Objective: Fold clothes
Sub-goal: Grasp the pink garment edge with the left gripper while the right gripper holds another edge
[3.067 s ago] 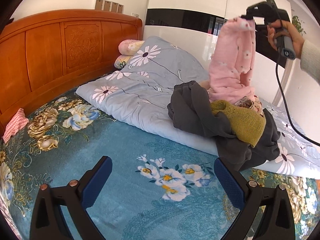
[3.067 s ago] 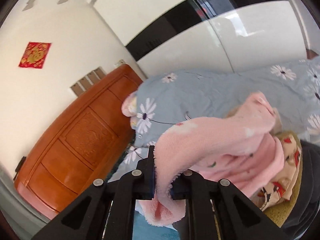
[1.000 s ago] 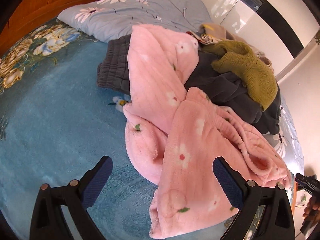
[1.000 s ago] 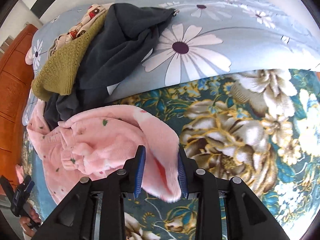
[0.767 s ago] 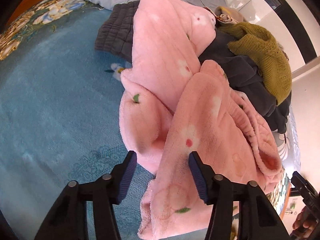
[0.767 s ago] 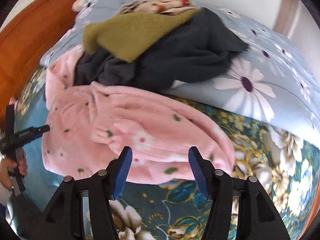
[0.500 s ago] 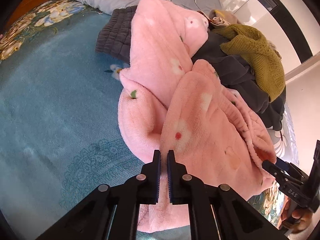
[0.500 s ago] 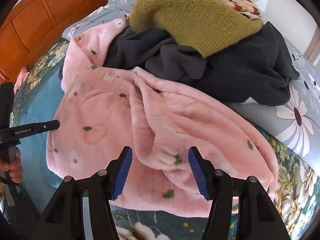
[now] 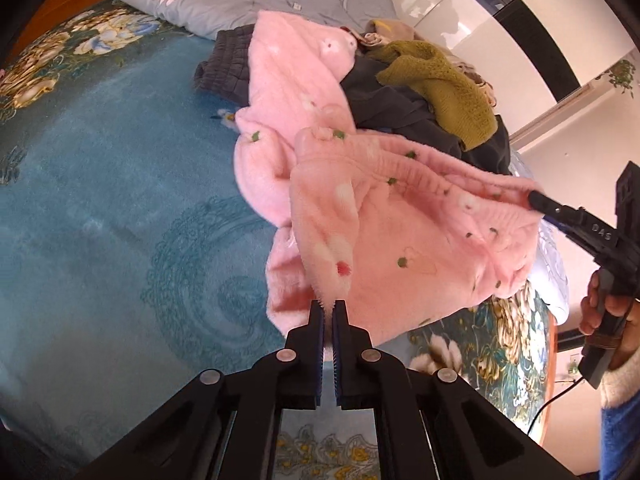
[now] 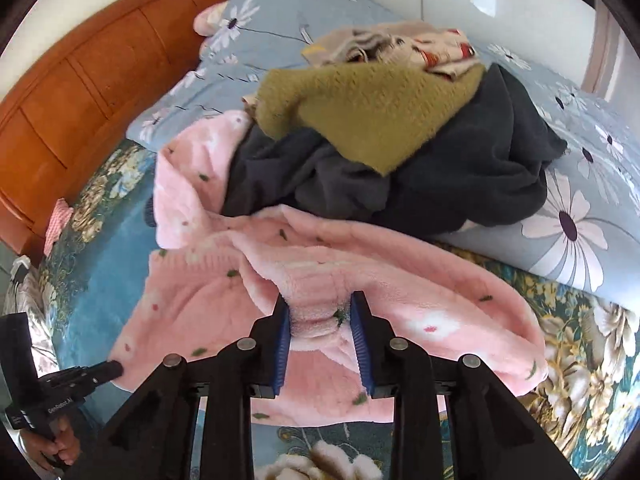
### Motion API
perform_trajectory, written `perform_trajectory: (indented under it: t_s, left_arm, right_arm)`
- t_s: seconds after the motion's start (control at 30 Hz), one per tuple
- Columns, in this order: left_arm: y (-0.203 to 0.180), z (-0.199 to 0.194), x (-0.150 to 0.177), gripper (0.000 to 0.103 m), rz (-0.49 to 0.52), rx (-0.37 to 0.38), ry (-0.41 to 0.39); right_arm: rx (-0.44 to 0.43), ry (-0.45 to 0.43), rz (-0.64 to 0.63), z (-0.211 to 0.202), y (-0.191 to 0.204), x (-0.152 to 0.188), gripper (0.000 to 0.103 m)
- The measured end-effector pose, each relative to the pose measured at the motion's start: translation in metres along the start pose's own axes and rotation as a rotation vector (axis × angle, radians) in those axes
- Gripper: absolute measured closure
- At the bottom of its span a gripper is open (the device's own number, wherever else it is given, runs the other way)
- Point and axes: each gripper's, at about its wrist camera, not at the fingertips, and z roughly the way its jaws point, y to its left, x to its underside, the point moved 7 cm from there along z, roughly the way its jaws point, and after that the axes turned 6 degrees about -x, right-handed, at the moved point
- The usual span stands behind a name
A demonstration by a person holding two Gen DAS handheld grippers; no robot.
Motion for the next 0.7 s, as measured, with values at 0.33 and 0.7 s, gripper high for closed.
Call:
perform_trajectory:
  t_s: [0.33, 0.7]
  left_arm:
    - [0.039, 0.011, -0.034, 0.040, -0.171, 0.040, -0.052]
    - [0.008, 0.083, -0.052, 0.084, -0.177, 0.057, 0.083]
  right_arm:
    - [0.000, 0.039, -0.043, 0.006, 0.004, 0.001, 0.073]
    - [-0.018, 0.128, -0.028, 0.025, -0.011, 0.011, 0.071]
